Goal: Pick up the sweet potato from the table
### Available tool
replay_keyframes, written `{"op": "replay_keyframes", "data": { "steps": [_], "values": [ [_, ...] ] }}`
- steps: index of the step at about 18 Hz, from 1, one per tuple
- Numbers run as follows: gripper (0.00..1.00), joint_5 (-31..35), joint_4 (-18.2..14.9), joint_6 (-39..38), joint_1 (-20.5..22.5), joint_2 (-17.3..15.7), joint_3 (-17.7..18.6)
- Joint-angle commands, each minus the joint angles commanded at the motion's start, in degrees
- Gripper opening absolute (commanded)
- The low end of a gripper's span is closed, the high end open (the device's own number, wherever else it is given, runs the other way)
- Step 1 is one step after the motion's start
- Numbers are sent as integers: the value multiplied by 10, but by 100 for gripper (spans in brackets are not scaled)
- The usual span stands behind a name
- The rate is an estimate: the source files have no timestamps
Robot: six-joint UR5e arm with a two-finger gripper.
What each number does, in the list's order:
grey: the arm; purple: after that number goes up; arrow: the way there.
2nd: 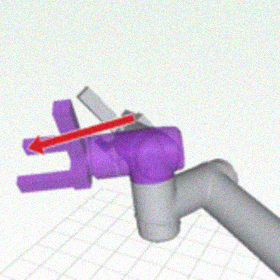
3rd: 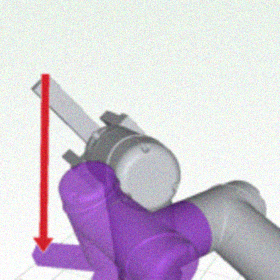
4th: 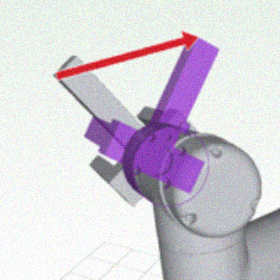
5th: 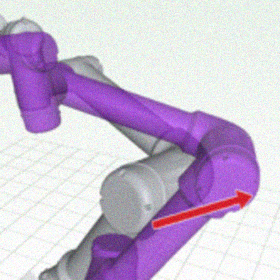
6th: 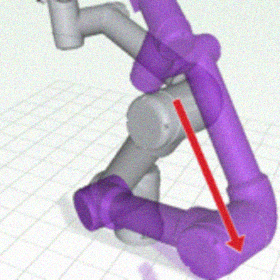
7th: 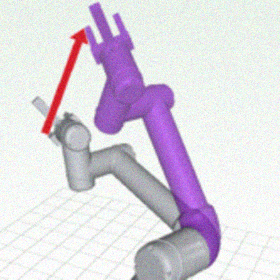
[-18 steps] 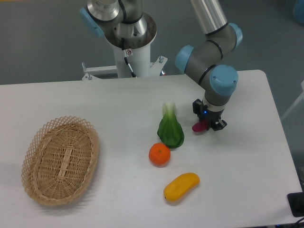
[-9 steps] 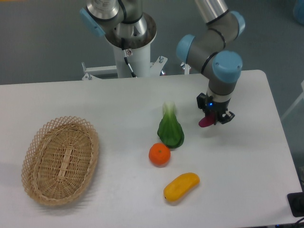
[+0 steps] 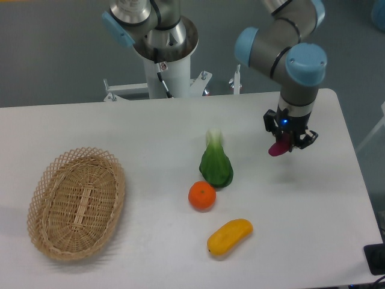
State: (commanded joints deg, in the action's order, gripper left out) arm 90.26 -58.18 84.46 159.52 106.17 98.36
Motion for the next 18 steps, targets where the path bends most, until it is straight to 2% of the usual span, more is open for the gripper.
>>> {"op": "replay_keyframes", "data": {
  "steps": [7, 18],
  "values": [
    [15, -20, -33, -1, -4, 3, -43],
    [15, -30, -33, -9, -9, 4, -48]
  ]
}}
